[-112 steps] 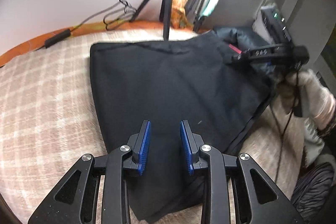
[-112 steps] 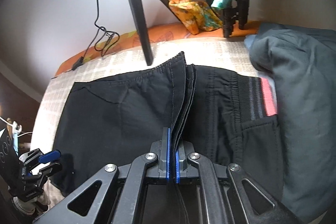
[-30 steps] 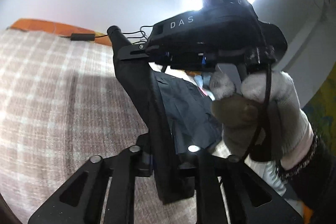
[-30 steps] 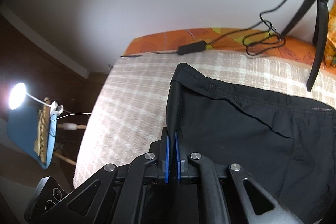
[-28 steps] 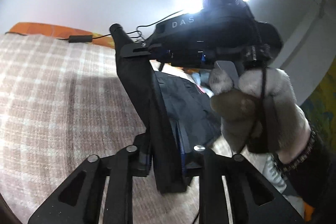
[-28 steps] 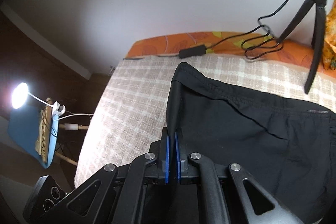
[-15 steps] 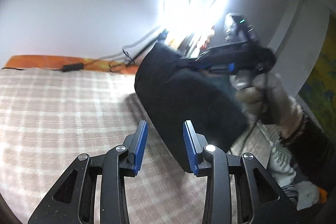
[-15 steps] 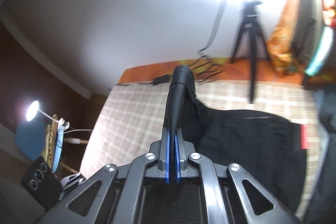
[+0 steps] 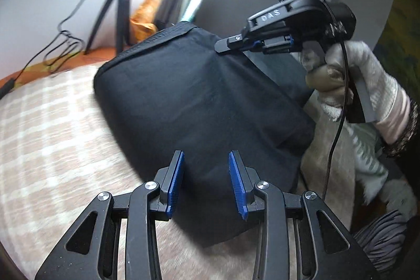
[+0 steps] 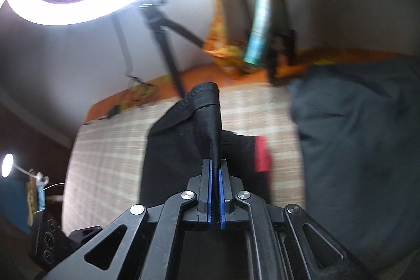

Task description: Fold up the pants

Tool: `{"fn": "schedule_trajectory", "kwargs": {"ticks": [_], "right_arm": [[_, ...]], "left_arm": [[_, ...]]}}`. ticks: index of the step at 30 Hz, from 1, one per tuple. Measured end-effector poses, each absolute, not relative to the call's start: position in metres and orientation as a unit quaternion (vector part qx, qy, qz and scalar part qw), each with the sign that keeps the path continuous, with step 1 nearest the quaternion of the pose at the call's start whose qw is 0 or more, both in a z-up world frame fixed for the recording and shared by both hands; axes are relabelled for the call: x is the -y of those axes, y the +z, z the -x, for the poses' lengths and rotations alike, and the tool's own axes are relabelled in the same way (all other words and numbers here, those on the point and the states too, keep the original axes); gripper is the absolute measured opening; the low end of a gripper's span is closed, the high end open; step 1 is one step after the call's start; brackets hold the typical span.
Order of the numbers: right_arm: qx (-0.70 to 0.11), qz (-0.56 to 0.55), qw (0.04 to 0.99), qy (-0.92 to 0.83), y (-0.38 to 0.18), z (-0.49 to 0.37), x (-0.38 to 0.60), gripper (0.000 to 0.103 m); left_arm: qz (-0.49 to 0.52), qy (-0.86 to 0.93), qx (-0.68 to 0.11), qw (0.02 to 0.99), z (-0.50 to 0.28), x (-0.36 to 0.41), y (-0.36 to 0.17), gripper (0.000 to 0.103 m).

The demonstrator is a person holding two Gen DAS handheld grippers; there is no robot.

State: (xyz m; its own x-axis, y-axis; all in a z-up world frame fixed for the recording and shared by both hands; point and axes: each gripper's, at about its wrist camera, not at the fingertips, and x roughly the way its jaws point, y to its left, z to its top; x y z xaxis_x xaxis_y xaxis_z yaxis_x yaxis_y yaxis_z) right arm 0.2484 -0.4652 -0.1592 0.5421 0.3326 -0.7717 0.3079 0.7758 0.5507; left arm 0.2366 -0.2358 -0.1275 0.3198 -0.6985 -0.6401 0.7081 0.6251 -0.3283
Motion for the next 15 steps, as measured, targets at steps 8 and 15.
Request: {"fn": "schedule_trajectory", "kwargs": {"ticks": [8, 15], "right_arm": [[-0.514, -0.309, 0.800, -0.028, -0.194, -0.250, 0.465, 0.002], [-0.541, -0.272, 0.795, -0.046, -0.213, -0.254, 0.461, 0.002]], "left_arm": [[-0.057, -0.428, -0.408, 0.804, -0.229, 0.258, -0.144, 0.033], [-0.056, -0.427, -0.416, 0.801, -0.230, 0.261, -0.150, 0.033]]}}
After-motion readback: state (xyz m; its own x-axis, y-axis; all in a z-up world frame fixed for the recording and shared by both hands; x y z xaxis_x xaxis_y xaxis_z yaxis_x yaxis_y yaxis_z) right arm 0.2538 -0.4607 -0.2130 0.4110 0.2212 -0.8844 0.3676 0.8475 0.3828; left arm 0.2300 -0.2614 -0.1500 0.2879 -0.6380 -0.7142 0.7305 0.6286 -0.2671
